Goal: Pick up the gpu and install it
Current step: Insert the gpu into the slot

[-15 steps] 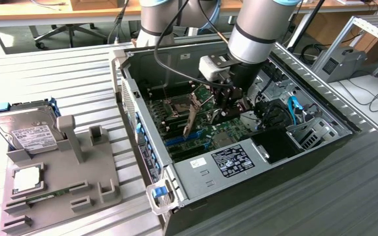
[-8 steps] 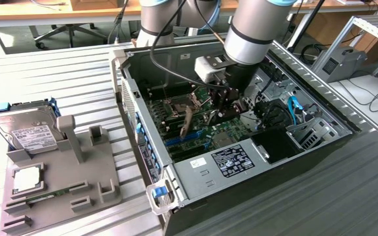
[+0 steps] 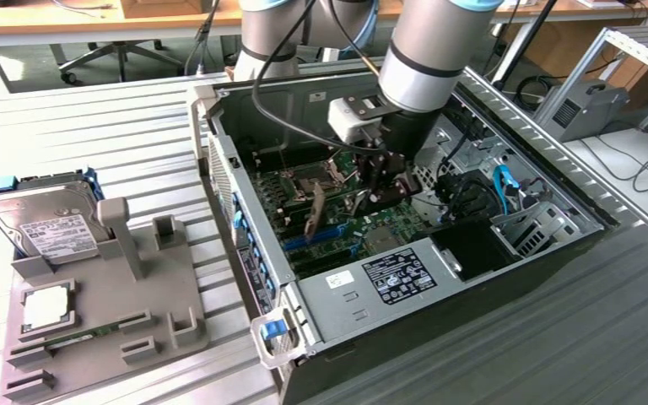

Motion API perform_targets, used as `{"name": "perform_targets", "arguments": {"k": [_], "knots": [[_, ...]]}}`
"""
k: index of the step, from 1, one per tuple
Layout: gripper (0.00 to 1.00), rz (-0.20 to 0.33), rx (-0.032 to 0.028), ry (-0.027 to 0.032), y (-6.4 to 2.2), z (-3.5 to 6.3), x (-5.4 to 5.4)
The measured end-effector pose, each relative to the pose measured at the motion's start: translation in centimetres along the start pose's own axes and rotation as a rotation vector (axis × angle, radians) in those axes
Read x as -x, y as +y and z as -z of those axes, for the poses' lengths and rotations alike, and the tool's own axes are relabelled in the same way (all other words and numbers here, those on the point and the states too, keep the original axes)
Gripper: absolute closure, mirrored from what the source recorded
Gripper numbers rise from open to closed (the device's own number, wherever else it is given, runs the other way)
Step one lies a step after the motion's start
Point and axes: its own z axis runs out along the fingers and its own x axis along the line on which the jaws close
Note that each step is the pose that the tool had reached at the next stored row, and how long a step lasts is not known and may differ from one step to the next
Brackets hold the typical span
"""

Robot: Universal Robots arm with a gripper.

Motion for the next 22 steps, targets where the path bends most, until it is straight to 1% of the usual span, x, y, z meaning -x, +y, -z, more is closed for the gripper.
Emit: {"name": "perform_targets", "arguments": {"k": [22], "knots": [[0.74,0.0,0.0,0.0,0.86,-0.22,0.04]]}}
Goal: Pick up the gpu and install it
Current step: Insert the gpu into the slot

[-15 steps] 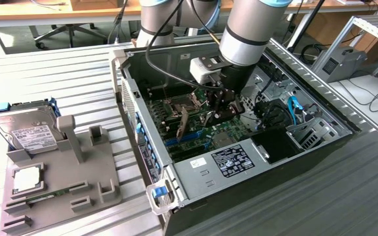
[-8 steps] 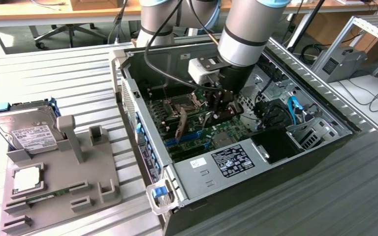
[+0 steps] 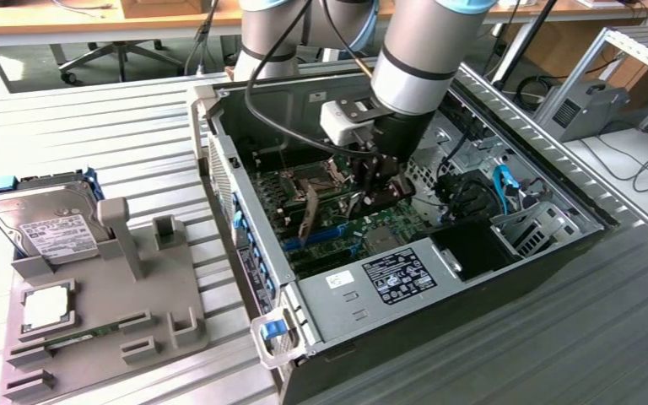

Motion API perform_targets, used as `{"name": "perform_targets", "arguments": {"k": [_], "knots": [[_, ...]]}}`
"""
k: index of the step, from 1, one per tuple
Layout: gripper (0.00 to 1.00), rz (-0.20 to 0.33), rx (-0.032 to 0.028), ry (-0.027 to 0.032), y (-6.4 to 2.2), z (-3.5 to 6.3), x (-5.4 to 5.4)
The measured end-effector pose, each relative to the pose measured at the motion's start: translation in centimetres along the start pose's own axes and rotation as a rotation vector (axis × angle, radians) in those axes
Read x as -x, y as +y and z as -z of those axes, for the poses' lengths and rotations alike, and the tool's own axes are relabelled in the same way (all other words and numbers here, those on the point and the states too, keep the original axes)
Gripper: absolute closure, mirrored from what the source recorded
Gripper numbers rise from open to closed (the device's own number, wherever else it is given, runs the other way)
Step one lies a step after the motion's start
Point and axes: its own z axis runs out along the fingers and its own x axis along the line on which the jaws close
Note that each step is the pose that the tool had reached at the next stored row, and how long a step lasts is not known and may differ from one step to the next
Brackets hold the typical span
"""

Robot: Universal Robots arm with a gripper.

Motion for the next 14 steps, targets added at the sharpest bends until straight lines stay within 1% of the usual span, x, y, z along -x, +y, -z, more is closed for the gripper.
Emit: {"name": "perform_targets", "arguments": {"k": [14], "knots": [[0.74,0.0,0.0,0.0,0.42,-0.14,0.02]]}}
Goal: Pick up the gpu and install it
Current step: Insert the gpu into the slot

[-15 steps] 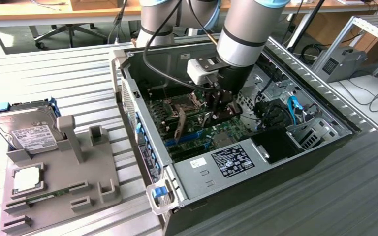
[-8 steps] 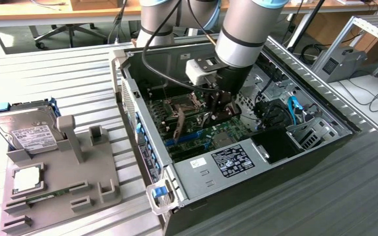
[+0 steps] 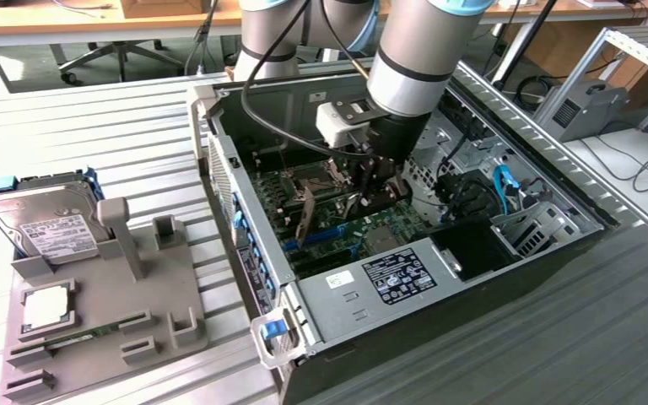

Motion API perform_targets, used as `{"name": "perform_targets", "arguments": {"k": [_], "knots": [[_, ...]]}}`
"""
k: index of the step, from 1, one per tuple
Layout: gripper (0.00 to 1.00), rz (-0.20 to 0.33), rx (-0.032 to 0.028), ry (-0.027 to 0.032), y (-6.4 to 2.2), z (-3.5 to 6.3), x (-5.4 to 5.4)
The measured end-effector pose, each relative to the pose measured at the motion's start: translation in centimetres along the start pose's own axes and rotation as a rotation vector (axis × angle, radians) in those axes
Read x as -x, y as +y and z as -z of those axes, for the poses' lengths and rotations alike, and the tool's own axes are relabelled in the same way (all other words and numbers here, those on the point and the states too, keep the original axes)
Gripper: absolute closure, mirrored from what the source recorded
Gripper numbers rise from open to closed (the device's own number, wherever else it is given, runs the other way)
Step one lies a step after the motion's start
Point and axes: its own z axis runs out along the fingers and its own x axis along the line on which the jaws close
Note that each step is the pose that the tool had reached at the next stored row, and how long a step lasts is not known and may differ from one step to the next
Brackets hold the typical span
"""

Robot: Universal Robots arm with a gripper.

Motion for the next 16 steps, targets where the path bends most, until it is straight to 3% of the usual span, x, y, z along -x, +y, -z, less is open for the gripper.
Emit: {"name": "perform_targets", "arguments": {"k": [16], "knots": [[0.74,0.0,0.0,0.0,0.32,-0.26,0.01]]}}
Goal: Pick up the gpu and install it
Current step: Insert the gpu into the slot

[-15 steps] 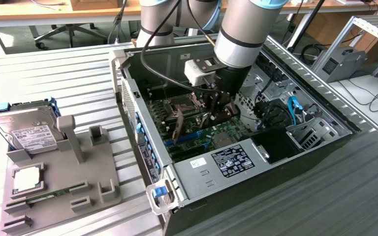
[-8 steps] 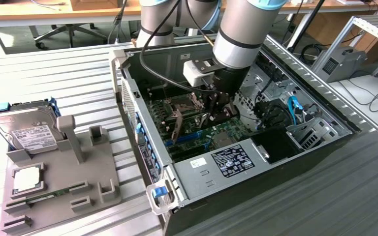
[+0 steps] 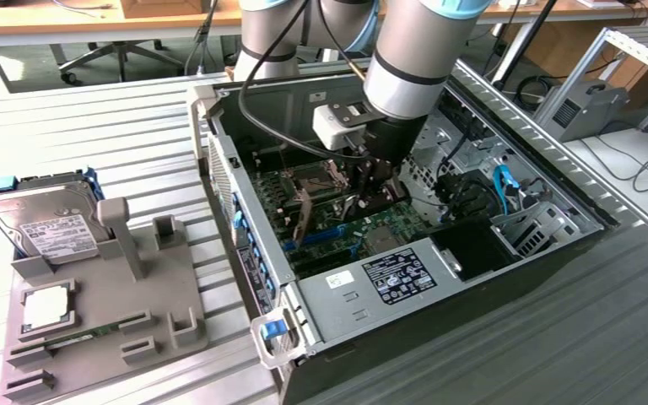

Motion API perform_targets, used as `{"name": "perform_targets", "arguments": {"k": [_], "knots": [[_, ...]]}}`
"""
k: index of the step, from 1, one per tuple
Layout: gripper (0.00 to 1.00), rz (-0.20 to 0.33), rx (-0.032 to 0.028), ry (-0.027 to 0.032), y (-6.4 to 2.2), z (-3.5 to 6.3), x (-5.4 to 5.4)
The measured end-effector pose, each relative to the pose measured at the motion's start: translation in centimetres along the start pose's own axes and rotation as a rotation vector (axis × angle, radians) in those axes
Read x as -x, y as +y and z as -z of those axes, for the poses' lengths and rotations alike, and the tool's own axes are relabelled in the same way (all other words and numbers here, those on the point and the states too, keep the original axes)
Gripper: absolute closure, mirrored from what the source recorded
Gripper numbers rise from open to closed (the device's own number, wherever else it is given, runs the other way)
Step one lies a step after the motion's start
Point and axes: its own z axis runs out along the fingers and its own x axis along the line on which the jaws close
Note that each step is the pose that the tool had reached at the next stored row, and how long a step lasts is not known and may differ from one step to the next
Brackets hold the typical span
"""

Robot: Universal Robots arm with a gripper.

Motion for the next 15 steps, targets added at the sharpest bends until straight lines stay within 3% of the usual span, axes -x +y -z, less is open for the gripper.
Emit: {"name": "perform_targets", "arguments": {"k": [15], "knots": [[0.74,0.0,0.0,0.0,0.19,-0.2,0.0]]}}
